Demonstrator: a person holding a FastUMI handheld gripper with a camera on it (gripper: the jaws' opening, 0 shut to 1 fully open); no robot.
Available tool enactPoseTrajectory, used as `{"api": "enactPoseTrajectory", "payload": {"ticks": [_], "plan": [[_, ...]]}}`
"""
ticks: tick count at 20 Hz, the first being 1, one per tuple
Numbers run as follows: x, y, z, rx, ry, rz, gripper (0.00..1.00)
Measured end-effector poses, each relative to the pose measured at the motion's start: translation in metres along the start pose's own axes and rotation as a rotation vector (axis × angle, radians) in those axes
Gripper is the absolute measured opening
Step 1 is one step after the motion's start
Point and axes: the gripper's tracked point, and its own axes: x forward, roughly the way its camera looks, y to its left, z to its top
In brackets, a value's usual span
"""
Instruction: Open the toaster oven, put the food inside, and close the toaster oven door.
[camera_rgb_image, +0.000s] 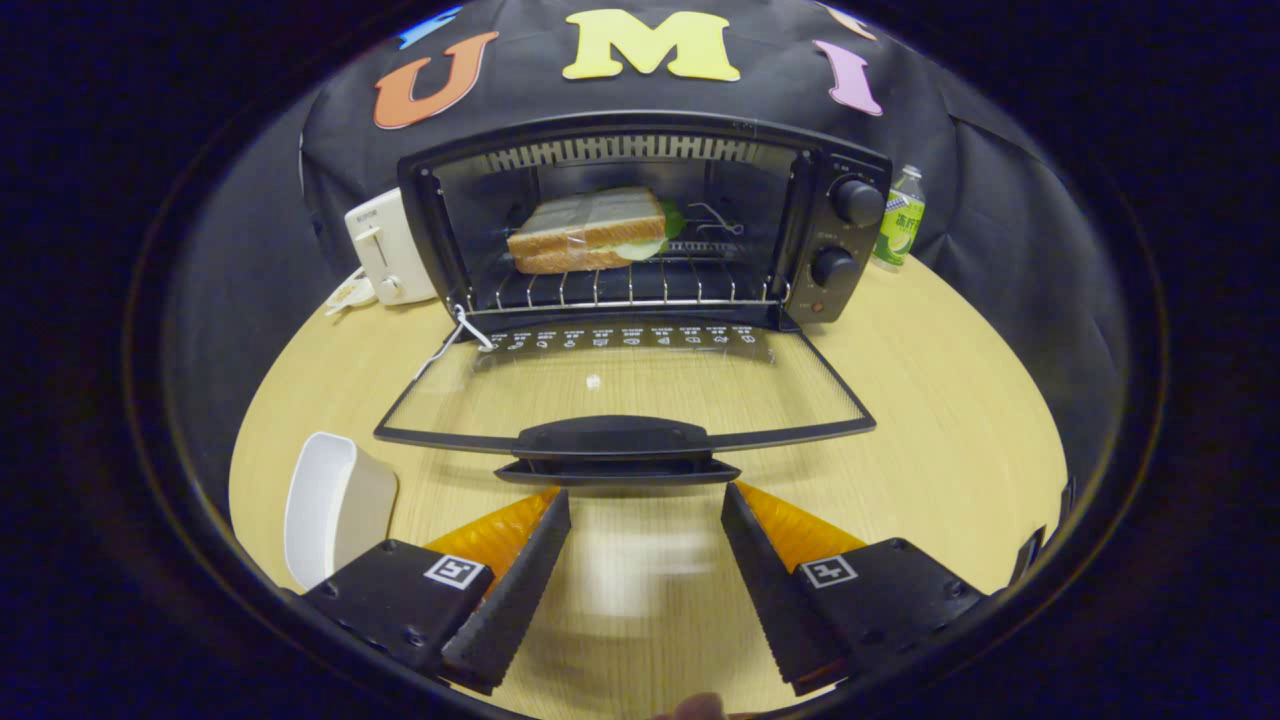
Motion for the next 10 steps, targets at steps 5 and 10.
{"api": "enactPoseTrajectory", "payload": {"ticks": [5, 10], "plan": [[-0.027, 0.000, 0.029, -0.018, -0.095, 0.026, 0.99], [-0.045, -0.003, 0.076, -0.013, -0.197, 0.028, 1.00]]}}
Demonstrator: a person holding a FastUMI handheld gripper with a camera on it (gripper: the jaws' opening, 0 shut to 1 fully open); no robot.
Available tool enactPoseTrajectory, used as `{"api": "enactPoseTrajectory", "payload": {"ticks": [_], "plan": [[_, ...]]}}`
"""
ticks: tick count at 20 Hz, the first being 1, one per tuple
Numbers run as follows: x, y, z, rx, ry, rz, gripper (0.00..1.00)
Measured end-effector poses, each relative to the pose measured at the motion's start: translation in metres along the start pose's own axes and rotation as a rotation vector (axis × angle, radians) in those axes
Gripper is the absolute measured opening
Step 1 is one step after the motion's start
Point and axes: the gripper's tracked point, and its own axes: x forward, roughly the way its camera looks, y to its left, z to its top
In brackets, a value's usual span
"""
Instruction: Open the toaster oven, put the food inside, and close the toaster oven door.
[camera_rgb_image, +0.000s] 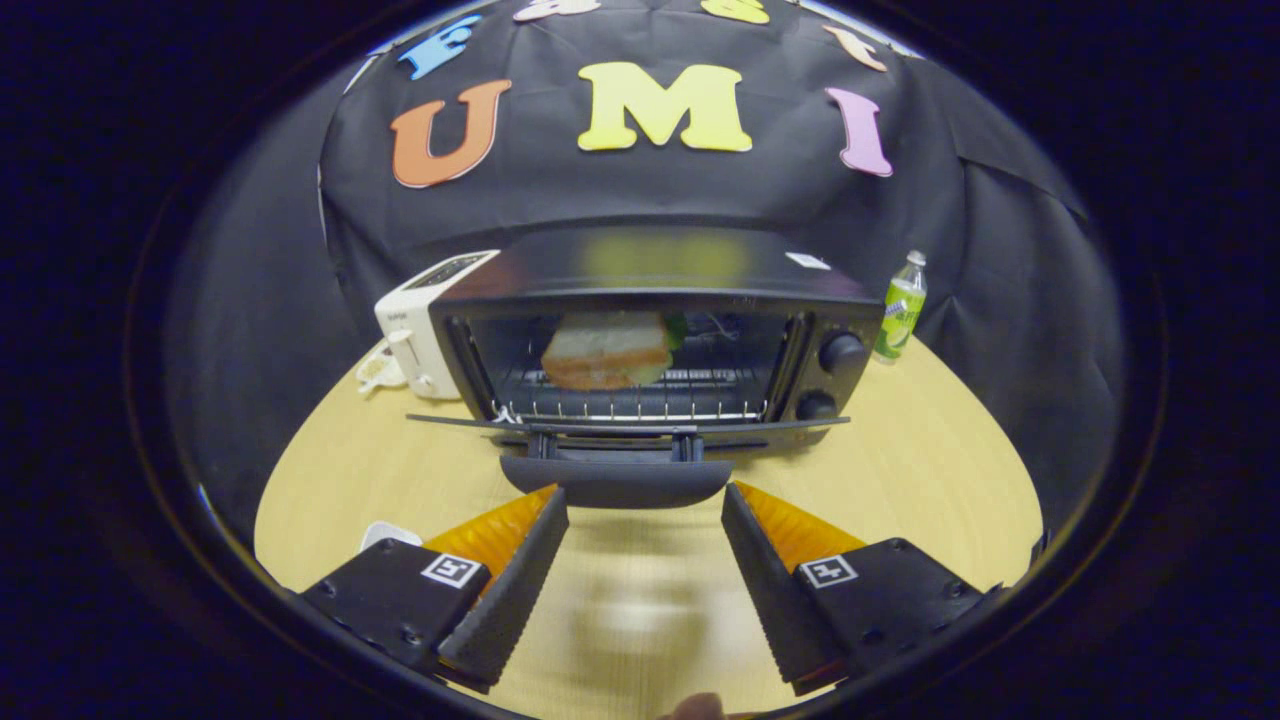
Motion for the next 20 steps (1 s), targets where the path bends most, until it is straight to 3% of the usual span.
{"api": "enactPoseTrajectory", "payload": {"ticks": [7, 13, 20], "plan": [[-0.058, -0.003, 0.088, 0.009, -0.164, 0.020, 1.00], [-0.157, -0.014, 0.168, 0.019, -0.342, 0.030, 1.00], [-0.260, -0.015, 0.229, 0.050, -0.484, 0.038, 1.00]]}}
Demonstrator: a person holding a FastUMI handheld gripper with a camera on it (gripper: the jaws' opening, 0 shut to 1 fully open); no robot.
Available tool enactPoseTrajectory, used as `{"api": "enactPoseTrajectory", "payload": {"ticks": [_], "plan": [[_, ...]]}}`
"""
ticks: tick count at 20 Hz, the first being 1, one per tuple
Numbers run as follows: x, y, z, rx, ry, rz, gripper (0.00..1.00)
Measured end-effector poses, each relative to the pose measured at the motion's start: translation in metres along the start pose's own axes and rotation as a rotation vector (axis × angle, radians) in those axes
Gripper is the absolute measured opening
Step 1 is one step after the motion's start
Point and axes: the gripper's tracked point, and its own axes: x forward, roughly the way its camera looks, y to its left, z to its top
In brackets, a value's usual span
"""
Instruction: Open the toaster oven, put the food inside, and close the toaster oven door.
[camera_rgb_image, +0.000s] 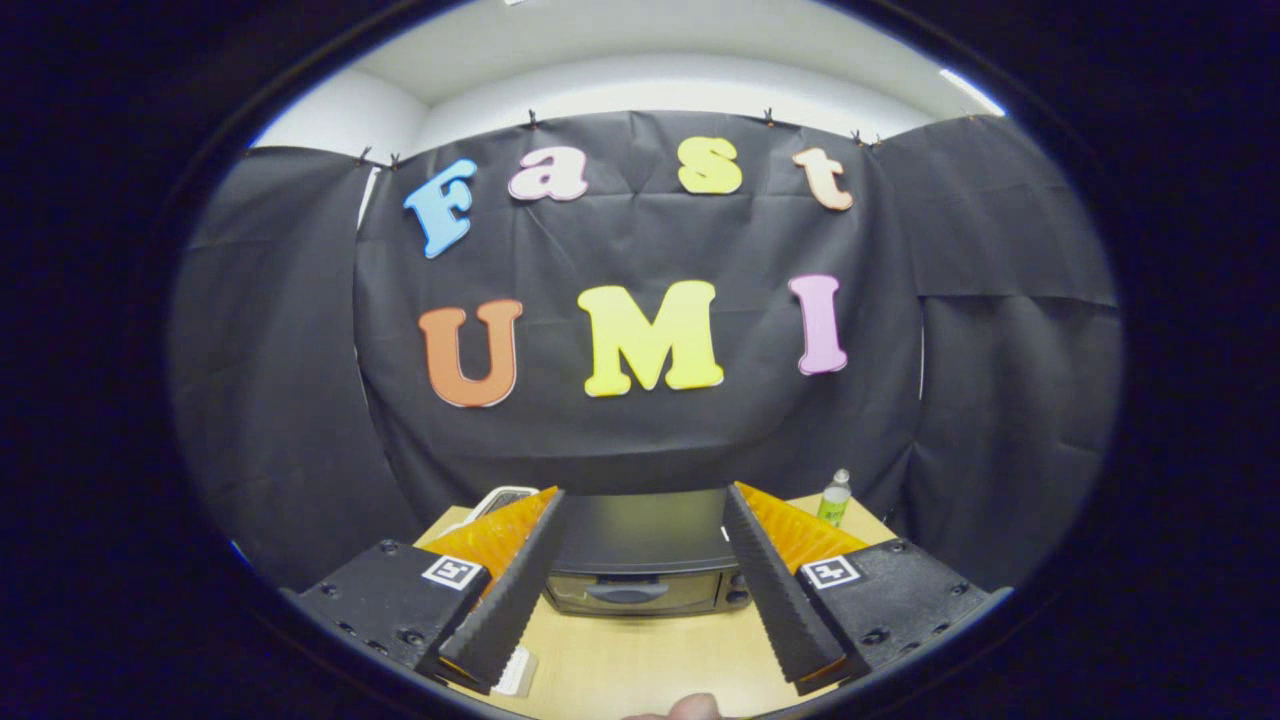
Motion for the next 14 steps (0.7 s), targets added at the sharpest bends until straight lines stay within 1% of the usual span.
{"api": "enactPoseTrajectory", "payload": {"ticks": [5, 9, 14], "plan": [[-0.037, 0.006, 0.044, 0.006, -0.074, 0.000, 1.00], [-0.051, 0.012, 0.045, 0.020, -0.076, 0.003, 1.00], [-0.054, 0.012, 0.042, 0.027, -0.067, -0.001, 1.00]]}}
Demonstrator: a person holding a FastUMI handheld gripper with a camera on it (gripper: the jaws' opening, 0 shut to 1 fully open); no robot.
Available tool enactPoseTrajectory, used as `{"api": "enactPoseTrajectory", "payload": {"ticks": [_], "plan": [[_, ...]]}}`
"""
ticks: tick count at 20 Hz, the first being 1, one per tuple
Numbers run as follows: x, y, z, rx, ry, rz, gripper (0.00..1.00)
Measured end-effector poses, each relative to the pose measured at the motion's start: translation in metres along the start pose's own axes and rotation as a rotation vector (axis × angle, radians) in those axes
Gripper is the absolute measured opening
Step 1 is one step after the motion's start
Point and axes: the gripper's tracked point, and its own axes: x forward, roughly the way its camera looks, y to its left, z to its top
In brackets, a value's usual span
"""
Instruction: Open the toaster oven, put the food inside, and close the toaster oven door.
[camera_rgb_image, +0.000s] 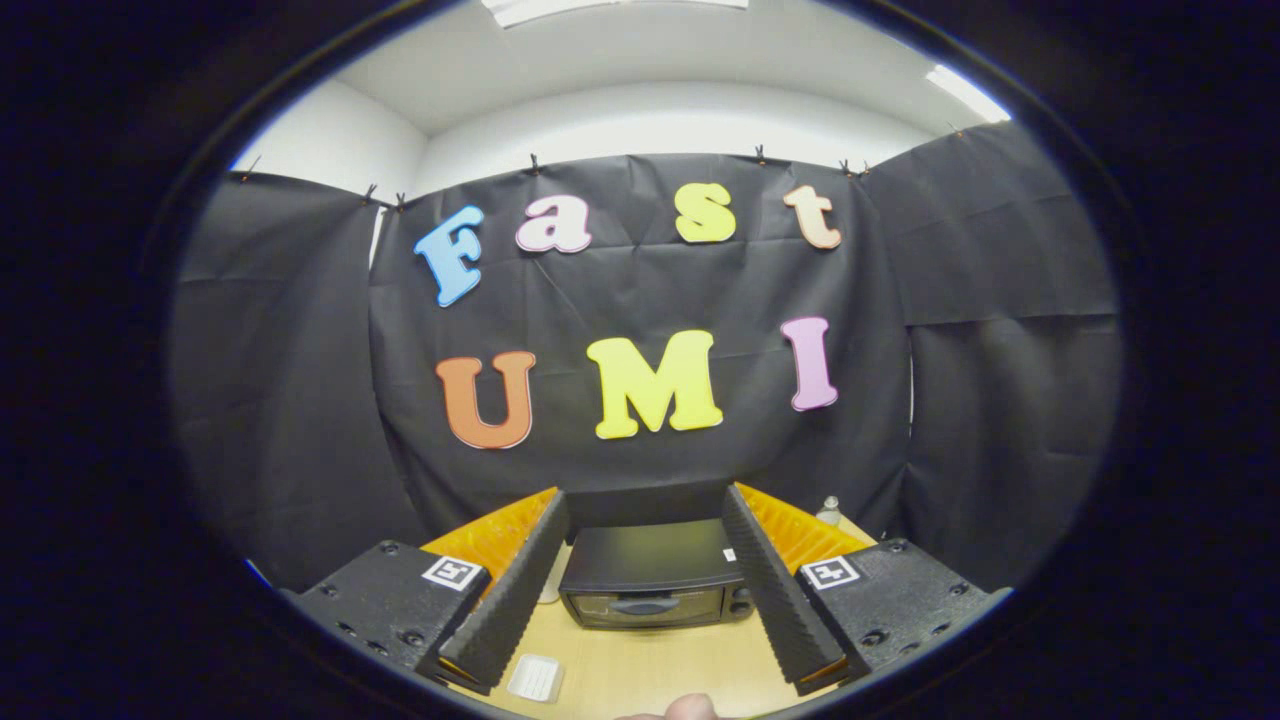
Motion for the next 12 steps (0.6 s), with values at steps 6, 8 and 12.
{"api": "enactPoseTrajectory", "payload": {"ticks": [6, 8, 12], "plan": [[0.000, 0.001, 0.000, -0.004, -0.016, 0.003, 1.00], [0.002, -0.001, -0.003, 0.005, -0.006, 0.000, 1.00], [0.002, -0.013, -0.004, 0.011, -0.006, -0.029, 1.00]]}}
